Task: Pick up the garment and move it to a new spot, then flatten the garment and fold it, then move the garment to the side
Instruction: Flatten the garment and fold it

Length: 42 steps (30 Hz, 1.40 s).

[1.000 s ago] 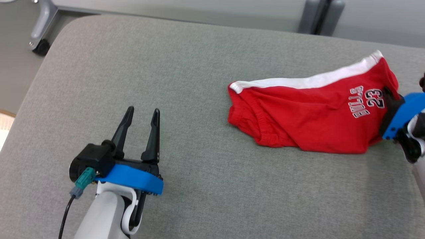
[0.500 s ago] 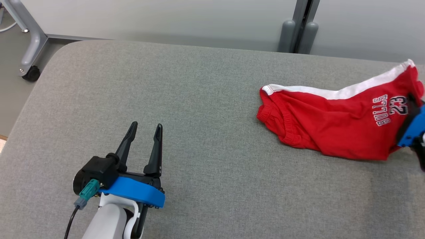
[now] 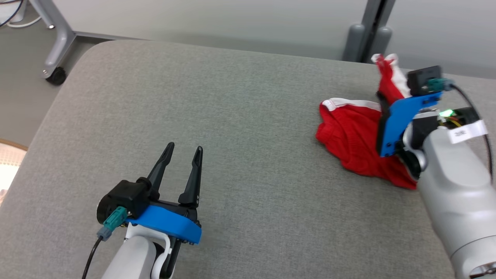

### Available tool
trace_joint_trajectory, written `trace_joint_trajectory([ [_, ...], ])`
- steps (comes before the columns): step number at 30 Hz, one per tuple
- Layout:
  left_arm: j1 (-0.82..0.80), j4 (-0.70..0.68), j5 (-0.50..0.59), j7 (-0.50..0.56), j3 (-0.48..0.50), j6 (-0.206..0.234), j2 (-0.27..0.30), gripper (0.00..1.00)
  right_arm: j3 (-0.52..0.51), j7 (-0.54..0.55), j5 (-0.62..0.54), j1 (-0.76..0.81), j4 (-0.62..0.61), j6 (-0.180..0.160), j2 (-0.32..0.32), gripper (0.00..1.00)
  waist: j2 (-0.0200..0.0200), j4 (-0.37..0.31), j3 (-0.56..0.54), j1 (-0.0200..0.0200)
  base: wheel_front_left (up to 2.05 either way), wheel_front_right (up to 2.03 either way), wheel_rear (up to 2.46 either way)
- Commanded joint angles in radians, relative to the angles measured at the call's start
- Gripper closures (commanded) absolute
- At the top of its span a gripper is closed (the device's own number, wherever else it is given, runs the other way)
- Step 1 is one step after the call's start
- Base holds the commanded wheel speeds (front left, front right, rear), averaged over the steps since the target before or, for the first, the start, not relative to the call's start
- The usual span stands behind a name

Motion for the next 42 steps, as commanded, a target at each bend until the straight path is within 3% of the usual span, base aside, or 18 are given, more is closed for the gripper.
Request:
trace_joint_trajectory([
  [1, -0.02, 0.001, -0.003, -0.004, 0.0, -0.002, 0.009, 0.0, 0.008, 0.009, -0.008, 0.006, -0.001, 0.0, 0.01, 1.0, 0.0, 0.013, 0.007, 0.0, 0.0, 0.0, 0.0],
  [9, -0.029, 0.002, -0.008, -0.004, -0.011, -0.002, 0.006, 0.0, 0.038, 0.043, -0.037, 0.041, 0.043, 0.0, 0.088, 1.0, 0.0, 0.058, 0.02, 0.0, 0.0, 0.0, 0.0],
  [10, -0.027, 0.002, -0.009, -0.004, -0.012, -0.002, 0.005, 0.0, 0.039, 0.042, -0.037, 0.045, 0.048, 0.0, 0.092, 0.84, 0.0, 0.061, 0.02, 0.0, 0.0, 0.0, 0.0],
  [11, -0.026, 0.002, -0.01, -0.004, -0.012, -0.002, 0.005, 0.0, 0.038, 0.036, -0.035, 0.045, 0.053, 0.0, 0.095, 0.09, 0.0, 0.063, 0.02, 0.0, 0.0, 0.0, 0.0],
  [12, -0.025, 0.003, -0.01, -0.004, -0.013, -0.002, 0.004, 0.0, 0.035, 0.027, -0.03, 0.045, 0.055, 0.0, 0.099, 0.0, 0.0, 0.065, 0.02, 0.0, 0.0, 0.0, 0.0],
  [20, -0.002, 0.003, -0.004, -0.004, 0.013, -0.002, 0.017, 0.0, 0.037, -0.076, 0.231, 0.046, -0.101, 0.0, 0.135, 0.0, 0.0, 0.033, -0.004, 0.0, 0.0, 0.0, 0.0],
  [25, 0.011, 0.003, 0.001, -0.004, 0.028, -0.002, 0.021, 0.0, 0.021, -0.132, 0.31, 0.094, -0.225, 0.0, 0.041, 0.0, 0.0, -0.006, -0.034, 0.0, 0.0, 0.0, 0.0],
  [31, 0.037, 0.0, 0.007, -0.004, 0.047, -0.002, 0.021, 0.0, -0.056, -0.151, 0.219, 0.209, -0.24, 0.0, -0.078, 0.0, 0.0, -0.056, -0.069, 0.0, 0.0, 0.0, 0.0],
  [38, 0.019, 0.001, 0.013, -0.004, 0.036, -0.002, 0.027, 0.0, -0.1, -0.147, 0.081, 0.295, -0.2, 0.0, -0.057, 0.0, 0.0, -0.064, -0.057, 0.0, 0.0, 0.0, 0.0],
  [39, 0.012, 0.005, 0.016, -0.004, 0.033, -0.002, 0.031, 0.0, -0.1, -0.147, 0.063, 0.299, -0.195, 0.0, -0.047, 0.05, 0.0, -0.064, -0.055, 0.0, 0.0, 0.0, 0.0],
  [41, -0.007, 0.019, 0.02, -0.004, 0.025, -0.002, 0.038, 0.0, -0.075, -0.137, 0.002, 0.304, -0.172, 0.0, -0.013, 1.0, 0.0, -0.06, -0.049, 0.0, 0.0, 0.0, 0.0],
  [42, -0.012, 0.025, 0.025, -0.004, 0.024, -0.002, 0.04, 0.0, -0.065, -0.136, -0.016, 0.3, -0.163, 0.0, -0.001, 1.0, 0.0, -0.058, -0.048, 0.0, 0.0, 0.0, 0.0],
])
